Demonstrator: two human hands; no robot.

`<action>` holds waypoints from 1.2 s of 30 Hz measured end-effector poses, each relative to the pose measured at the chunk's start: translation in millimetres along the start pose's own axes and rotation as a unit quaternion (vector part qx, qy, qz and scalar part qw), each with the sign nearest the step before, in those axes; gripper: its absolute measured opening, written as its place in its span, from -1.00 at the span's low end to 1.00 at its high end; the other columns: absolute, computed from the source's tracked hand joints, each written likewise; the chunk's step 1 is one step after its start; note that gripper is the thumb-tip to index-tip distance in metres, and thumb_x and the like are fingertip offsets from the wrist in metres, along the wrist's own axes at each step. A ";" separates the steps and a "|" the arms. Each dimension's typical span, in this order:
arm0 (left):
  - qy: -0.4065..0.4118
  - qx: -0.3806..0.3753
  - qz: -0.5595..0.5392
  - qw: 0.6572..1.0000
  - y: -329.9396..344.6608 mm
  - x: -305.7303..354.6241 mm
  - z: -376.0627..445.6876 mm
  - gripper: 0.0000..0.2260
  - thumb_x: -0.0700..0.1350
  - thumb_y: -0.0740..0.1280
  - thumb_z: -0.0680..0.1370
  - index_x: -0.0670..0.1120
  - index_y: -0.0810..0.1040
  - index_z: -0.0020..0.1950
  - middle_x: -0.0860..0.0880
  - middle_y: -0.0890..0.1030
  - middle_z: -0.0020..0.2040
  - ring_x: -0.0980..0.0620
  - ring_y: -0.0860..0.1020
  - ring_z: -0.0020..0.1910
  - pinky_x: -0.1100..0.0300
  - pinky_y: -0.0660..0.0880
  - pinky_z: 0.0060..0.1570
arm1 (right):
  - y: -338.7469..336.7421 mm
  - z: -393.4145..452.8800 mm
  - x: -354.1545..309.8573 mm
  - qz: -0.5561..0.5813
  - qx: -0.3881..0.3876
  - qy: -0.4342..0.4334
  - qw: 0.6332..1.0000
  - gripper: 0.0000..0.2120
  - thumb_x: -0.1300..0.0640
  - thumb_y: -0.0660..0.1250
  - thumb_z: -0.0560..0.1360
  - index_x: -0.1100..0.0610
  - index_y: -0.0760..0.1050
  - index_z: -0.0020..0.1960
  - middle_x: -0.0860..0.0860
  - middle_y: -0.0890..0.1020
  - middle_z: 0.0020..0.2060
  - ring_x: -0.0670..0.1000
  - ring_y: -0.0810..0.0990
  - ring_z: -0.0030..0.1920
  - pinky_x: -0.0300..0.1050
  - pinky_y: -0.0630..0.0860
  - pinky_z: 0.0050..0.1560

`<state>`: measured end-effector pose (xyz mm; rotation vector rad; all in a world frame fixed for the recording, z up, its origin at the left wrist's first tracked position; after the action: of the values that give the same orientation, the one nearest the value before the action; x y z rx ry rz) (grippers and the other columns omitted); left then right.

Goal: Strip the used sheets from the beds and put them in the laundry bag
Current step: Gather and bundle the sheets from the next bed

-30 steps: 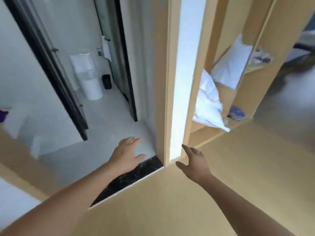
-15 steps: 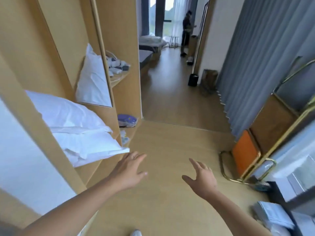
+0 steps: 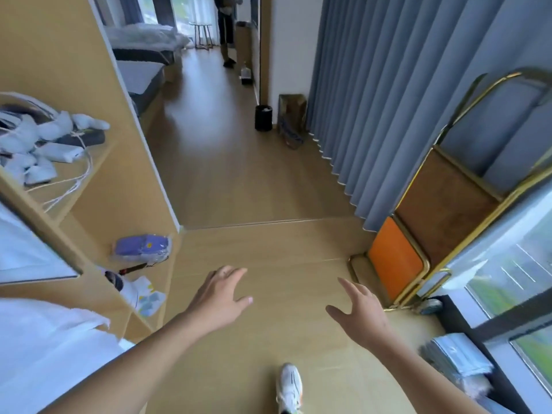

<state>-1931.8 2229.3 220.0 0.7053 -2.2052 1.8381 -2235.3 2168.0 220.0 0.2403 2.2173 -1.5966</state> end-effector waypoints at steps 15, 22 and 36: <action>-0.126 0.004 0.014 0.992 -144.5 -123.0 348.0 -0.33 0.24 0.38 0.52 -0.03 0.39 0.55 -0.04 0.45 0.44 -0.08 0.40 0.45 0.12 0.32 0.43 | -14.0 424.9 -184.1 0.034 -0.094 -0.071 0.993 -0.27 -0.18 0.37 0.58 -0.07 0.17 0.65 0.02 0.38 0.53 0.12 0.40 0.48 -0.10 0.42 0.34; -0.139 0.002 -0.036 0.990 -181.8 -200.0 537.9 -0.38 0.22 0.35 0.53 0.02 0.39 0.54 0.00 0.43 0.45 -0.04 0.38 0.44 0.19 0.34 0.35 | -7.6 628.8 -259.7 0.008 -0.097 -0.086 0.992 -0.29 -0.17 0.39 0.57 -0.07 0.19 0.64 -0.02 0.38 0.53 0.07 0.38 0.50 -0.14 0.40 0.35; -0.151 0.024 -0.113 0.982 -365.5 -290.3 970.3 -0.44 0.11 0.44 0.56 0.06 0.40 0.53 -0.07 0.47 0.45 -0.10 0.47 0.37 0.12 0.37 0.33 | -83.2 1013.4 -410.1 0.001 -0.062 -0.029 0.998 -0.28 -0.18 0.36 0.60 -0.05 0.16 0.65 -0.01 0.37 0.56 0.16 0.31 0.54 -0.11 0.32 0.45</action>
<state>-1356.4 1319.4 205.0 1.2625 -2.1471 1.7710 -1674.9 1226.2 187.2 0.1586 2.2600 -1.4385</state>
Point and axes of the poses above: each hand's wrist, its own z-axis towards the middle knuckle, its own y-axis out of the palm, x = y × z, the point moved 9 cm from there along z, towards the middle knuckle
